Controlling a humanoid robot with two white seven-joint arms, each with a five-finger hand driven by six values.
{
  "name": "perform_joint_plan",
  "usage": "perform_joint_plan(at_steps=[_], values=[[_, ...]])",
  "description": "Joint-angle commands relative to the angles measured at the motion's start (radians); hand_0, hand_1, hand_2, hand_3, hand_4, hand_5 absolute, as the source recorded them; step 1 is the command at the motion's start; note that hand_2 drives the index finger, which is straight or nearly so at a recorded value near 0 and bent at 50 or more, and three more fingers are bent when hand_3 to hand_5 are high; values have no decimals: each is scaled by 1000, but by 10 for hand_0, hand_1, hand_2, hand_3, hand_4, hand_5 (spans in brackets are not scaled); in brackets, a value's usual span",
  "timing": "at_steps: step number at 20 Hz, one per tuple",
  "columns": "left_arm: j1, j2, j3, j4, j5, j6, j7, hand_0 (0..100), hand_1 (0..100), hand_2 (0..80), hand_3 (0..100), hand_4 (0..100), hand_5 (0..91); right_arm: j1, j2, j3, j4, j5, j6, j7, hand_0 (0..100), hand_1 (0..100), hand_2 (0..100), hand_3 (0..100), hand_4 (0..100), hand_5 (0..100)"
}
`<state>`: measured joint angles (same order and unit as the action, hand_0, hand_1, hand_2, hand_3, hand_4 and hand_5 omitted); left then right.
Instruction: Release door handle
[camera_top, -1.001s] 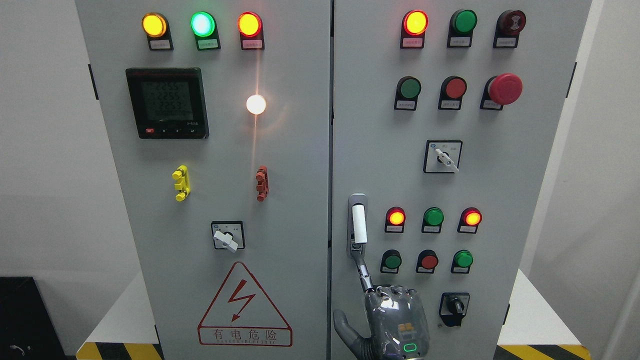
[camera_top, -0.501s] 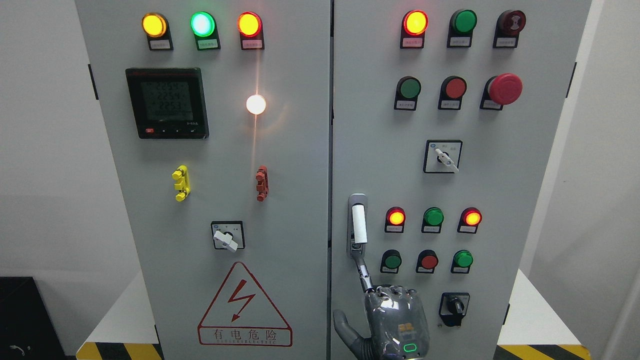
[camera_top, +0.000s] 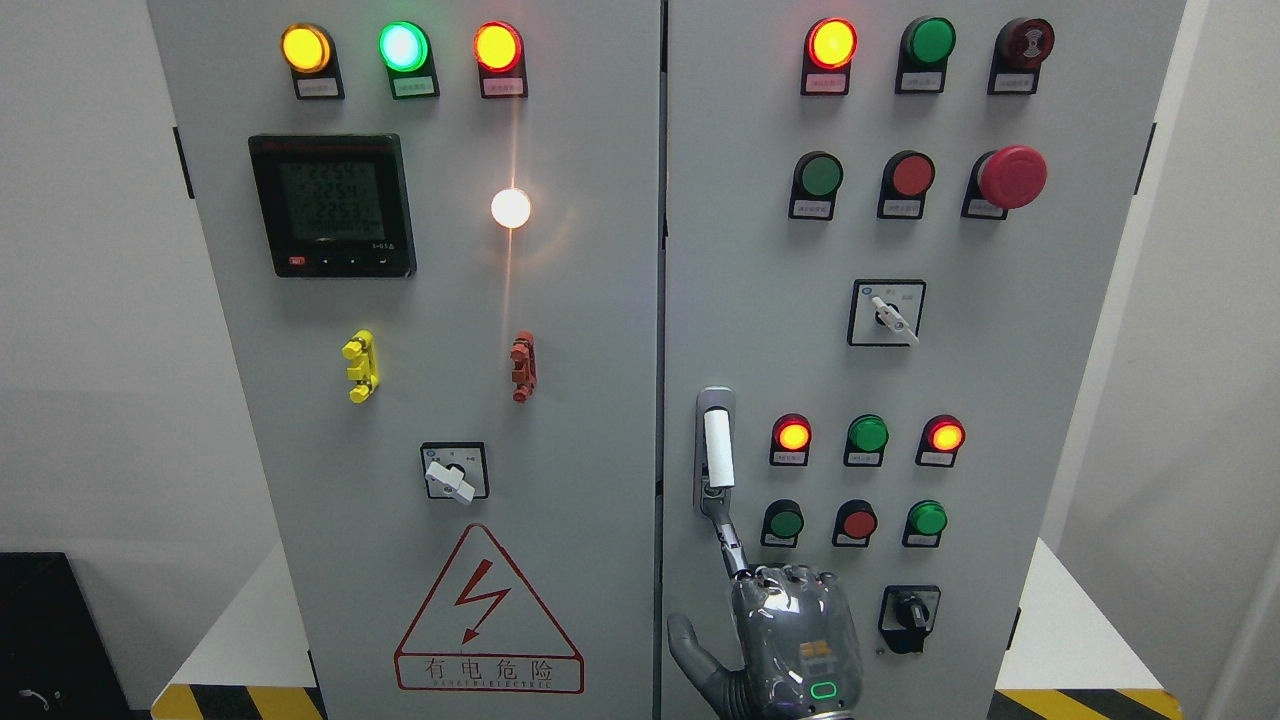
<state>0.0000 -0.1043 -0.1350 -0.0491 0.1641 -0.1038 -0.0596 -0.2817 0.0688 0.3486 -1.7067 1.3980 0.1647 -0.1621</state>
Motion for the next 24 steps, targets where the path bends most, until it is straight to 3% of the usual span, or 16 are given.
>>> perform_joint_plan(at_steps=[1,8,10,15,24], values=[[8,0,0,0,0,-1,0,120,556,0,0,0,0,3,0,1,-40,-2,-2,-13,338,385,22,1000,1000,1000],[8,0,0,0,0,1,0,120,556,0,0,0,0,9,-6,1,-50,-7,-7,-20,341,388,81,1000,1000,1000],[8,0,0,0,0,-1,0,120,556,0,0,0,0,16,-6,1,-53,-8,-8,-22,344,390,136,1000,1000,1000],[8,0,0,0,0,1,0,120,556,0,0,0,0,27,-11,0,-73,-11,-13,-33,384,396,389,1000,1000,1000],[8,0,0,0,0,1,0,120,556,0,0,0,0,98,-46,-13,-134,-13,-24,-30,431,390,556,998,969,1000]])
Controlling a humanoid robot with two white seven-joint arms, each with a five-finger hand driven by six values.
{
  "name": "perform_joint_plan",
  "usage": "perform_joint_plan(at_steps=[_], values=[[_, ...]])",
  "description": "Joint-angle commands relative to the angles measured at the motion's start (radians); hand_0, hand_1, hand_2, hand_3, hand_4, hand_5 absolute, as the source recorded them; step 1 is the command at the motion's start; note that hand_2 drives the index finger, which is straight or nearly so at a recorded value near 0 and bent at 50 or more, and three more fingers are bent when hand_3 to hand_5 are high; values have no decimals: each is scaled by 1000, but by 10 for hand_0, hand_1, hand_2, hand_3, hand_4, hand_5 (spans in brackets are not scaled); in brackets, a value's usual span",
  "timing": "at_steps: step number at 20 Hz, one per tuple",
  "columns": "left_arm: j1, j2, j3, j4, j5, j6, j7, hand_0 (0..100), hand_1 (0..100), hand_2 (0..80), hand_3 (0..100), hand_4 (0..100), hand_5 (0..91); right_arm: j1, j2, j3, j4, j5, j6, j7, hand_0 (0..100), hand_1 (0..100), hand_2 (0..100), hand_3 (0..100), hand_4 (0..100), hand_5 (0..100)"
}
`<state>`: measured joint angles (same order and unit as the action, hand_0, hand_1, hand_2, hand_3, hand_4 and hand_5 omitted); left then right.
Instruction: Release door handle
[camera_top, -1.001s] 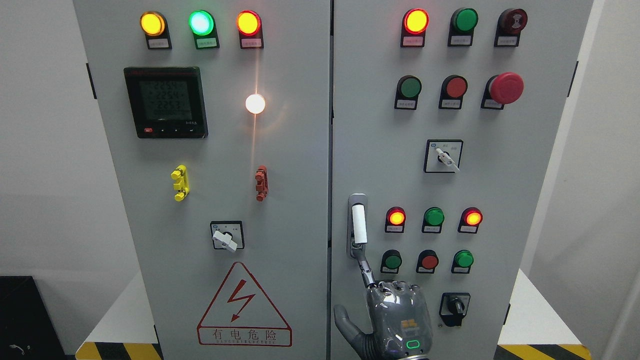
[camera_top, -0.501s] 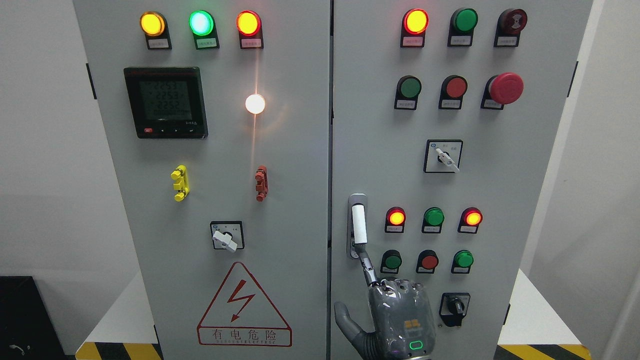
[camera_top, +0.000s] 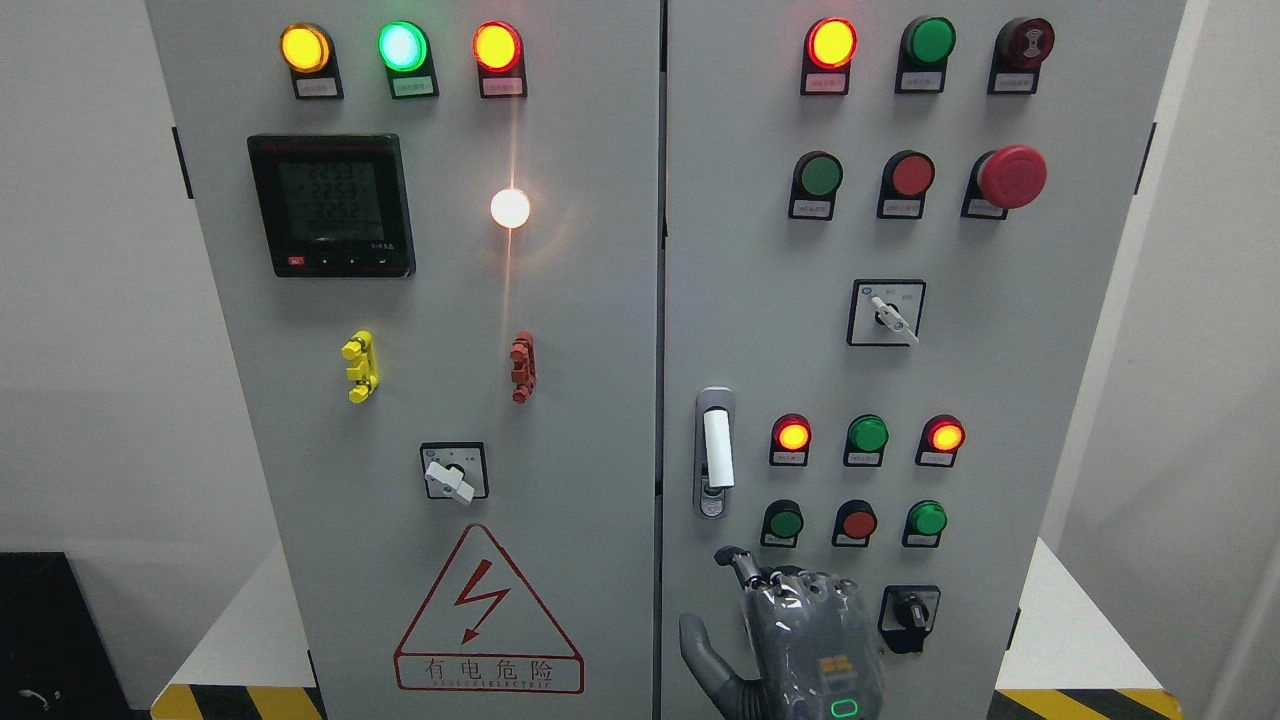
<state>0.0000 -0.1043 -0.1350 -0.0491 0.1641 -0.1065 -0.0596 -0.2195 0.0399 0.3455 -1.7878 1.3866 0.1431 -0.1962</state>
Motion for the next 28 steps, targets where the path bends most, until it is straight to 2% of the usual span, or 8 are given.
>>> perform_joint_plan(at_steps=[1,2,9,12,15,18,23,28], values=[[9,0,0,0,0,2,0,120,556,0,0,0,0,38,-17,-10,-58,-1,-2,4,427,388,565,998,966,1000],[9,0,0,0,0,2,0,120,556,0,0,0,0,41,-17,-11,-61,-1,-2,4,397,371,606,998,953,1000],[8,0,0,0,0,2,0,120,556,0,0,0,0,31,-11,-13,-73,0,-2,7,214,313,729,1000,908,973],[9,0,0,0,0,4,0,120,556,0,0,0,0,25,-12,-11,-78,0,-2,1,174,307,799,1000,887,950],[9,0,0,0,0,2,0,120,556,0,0,0,0,8,-12,-11,-76,3,1,0,155,317,883,1000,909,969],[9,0,0,0,0,4,0,120,556,0,0,0,0,-9,-8,-17,-73,9,3,3,152,322,924,1000,927,980],[9,0,0,0,0,2,0,120,556,0,0,0,0,-41,0,-31,-70,9,6,7,158,333,948,1000,933,985],[9,0,0,0,0,2,0,120,556,0,0,0,0,-77,26,-28,-42,12,6,12,188,322,965,1000,944,988]])
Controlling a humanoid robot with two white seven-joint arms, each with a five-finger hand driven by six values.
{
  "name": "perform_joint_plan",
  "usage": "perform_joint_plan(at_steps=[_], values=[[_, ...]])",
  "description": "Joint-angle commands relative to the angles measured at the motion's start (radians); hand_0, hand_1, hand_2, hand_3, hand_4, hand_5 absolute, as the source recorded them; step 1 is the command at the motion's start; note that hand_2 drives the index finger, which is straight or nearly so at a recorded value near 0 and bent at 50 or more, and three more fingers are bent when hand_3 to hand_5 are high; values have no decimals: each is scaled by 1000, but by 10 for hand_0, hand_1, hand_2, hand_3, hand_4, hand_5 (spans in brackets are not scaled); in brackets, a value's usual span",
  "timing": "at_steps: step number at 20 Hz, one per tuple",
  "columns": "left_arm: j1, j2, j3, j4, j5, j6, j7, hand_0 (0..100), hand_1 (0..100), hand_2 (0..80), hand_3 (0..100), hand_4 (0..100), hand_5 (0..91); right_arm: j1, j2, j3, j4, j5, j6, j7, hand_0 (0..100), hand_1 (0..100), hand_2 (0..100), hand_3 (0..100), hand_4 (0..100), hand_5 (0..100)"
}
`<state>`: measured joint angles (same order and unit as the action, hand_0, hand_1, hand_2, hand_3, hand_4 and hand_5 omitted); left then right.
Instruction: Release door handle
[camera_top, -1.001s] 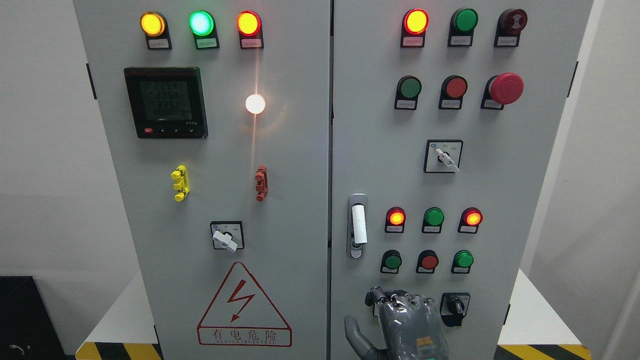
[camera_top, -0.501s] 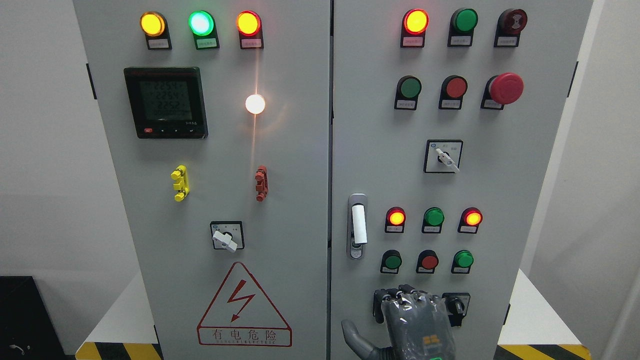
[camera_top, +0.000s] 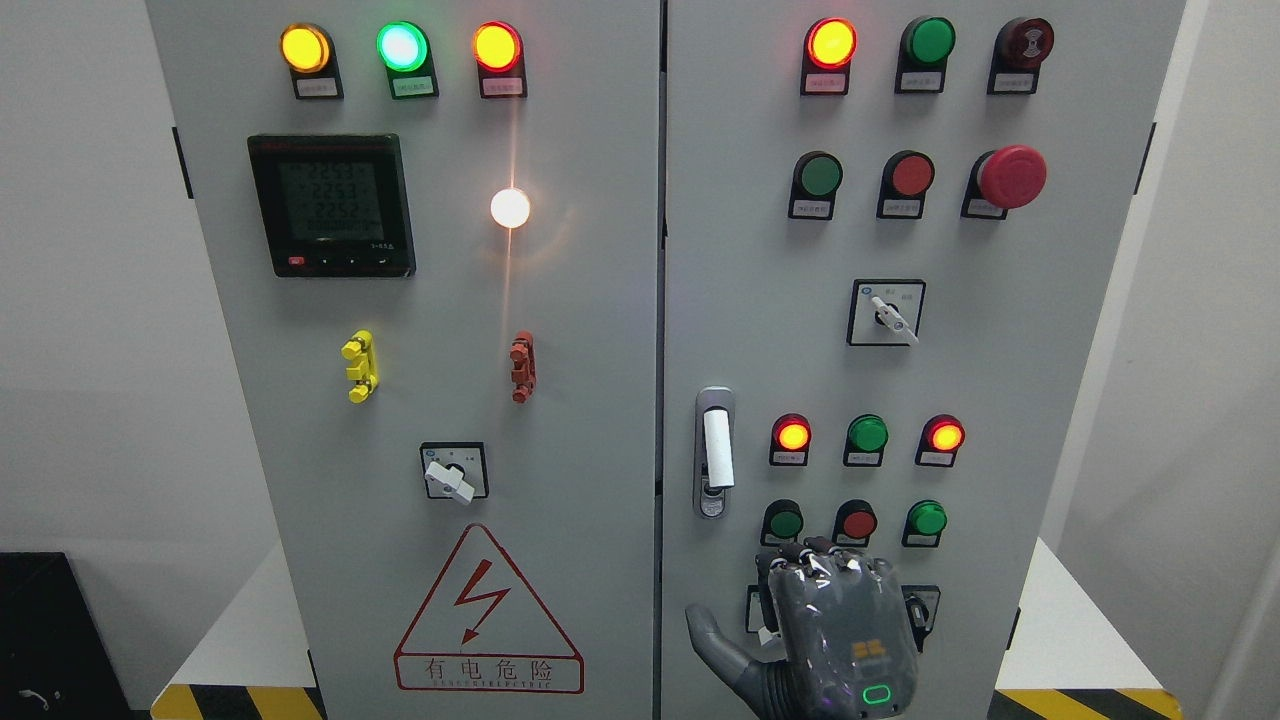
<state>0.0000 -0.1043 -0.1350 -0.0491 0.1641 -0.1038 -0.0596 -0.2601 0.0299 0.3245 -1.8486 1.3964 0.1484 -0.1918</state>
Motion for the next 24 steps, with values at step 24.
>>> perform_joint_plan(at_steps=[24], values=[[9,0,0,0,0,-1,0,120,556,0,0,0,0,-152,62,-12,84,4,31,35,249,333,977,1000,949,989]])
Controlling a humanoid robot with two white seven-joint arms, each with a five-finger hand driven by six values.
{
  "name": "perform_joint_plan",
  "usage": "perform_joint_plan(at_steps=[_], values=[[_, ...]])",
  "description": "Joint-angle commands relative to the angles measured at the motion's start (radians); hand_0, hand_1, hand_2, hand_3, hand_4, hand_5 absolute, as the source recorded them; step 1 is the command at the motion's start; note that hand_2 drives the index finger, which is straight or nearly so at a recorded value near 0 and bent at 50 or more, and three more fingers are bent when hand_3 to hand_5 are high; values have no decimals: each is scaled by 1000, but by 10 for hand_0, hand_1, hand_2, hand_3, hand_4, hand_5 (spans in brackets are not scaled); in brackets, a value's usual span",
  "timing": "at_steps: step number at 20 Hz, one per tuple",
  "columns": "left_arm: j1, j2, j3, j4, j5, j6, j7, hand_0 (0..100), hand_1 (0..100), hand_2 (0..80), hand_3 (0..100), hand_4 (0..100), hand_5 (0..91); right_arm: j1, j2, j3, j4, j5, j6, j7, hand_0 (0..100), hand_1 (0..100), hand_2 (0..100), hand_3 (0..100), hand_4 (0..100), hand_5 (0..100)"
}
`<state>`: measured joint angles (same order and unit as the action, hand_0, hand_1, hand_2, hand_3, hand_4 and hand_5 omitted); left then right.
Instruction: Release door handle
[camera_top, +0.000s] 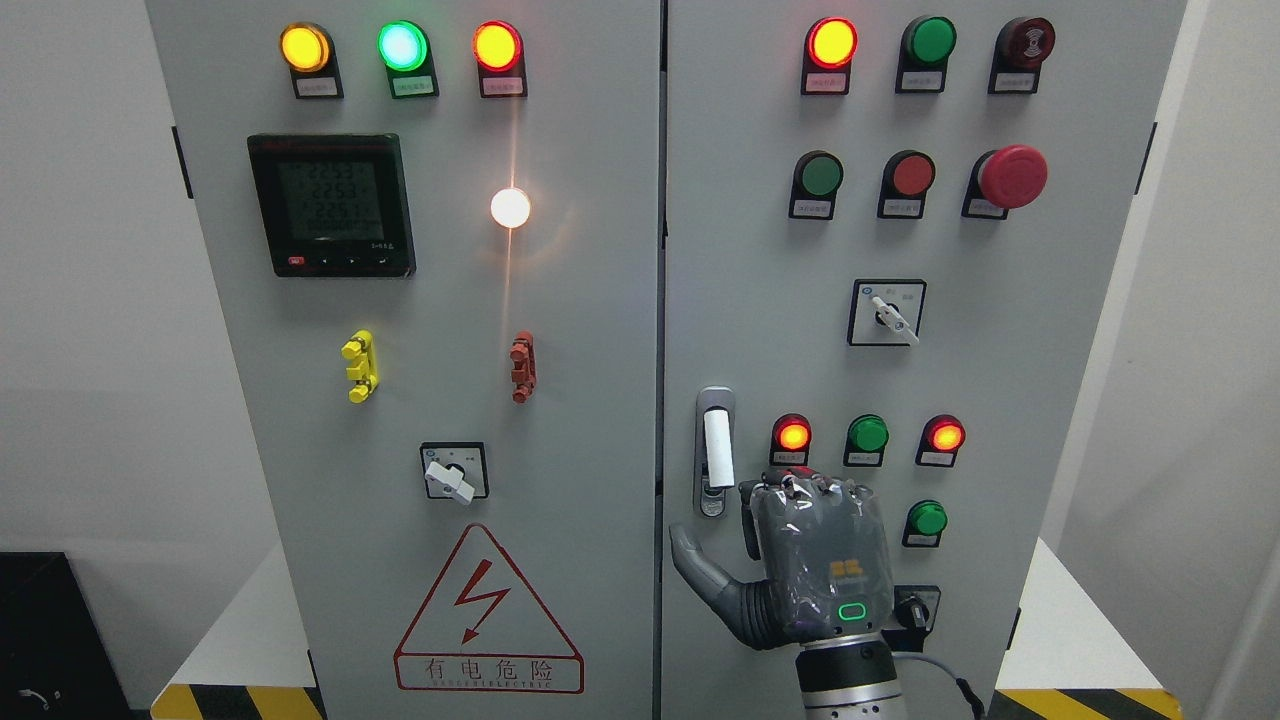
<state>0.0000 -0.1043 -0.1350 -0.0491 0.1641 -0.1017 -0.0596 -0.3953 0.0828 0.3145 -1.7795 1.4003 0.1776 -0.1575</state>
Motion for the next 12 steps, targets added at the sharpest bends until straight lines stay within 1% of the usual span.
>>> perform_joint_plan(at_steps=[1,5,7,12], values=[[8,0,0,0,0,-3,0,120,556,0,0,0,0,-19,15,-2,17,2,3,1,250,336,978,1000,949,989],[8,0,0,0,0,-1,0,120,556,0,0,0,0,-36,23,-2,31,0,3,3,257,338,977,1000,949,989],[9,0,0,0,0,-3,0,120,556,0,0,0,0,-37,23,-2,34,2,5,13,259,338,976,1000,949,989],[9,0,0,0,0,-1,0,120,556,0,0,0,0,-43,23,-11,35,0,20,15,252,357,975,1000,949,989]])
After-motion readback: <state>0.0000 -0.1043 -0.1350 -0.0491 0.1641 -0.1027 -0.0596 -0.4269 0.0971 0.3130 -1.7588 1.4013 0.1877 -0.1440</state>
